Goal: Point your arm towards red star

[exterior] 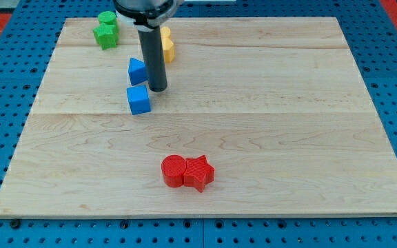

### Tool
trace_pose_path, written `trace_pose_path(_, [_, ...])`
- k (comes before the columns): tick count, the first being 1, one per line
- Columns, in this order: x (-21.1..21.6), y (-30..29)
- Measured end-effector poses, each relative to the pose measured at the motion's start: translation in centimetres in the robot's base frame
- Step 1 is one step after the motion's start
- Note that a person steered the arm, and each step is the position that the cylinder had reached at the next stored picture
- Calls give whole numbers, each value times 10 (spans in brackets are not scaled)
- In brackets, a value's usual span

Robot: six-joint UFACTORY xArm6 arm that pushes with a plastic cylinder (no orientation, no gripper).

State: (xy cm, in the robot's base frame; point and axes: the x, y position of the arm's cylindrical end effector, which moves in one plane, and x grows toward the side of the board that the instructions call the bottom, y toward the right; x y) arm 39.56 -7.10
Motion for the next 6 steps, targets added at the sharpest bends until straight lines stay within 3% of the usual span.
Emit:
trace_pose_path(1, [32, -17])
trace_pose_path(2, [36, -30])
trace_pose_path(3, [36, 23])
trace_pose_path(4, [49, 114])
trace_pose_path(5, [140, 157])
trace_pose_path(6, [209, 97])
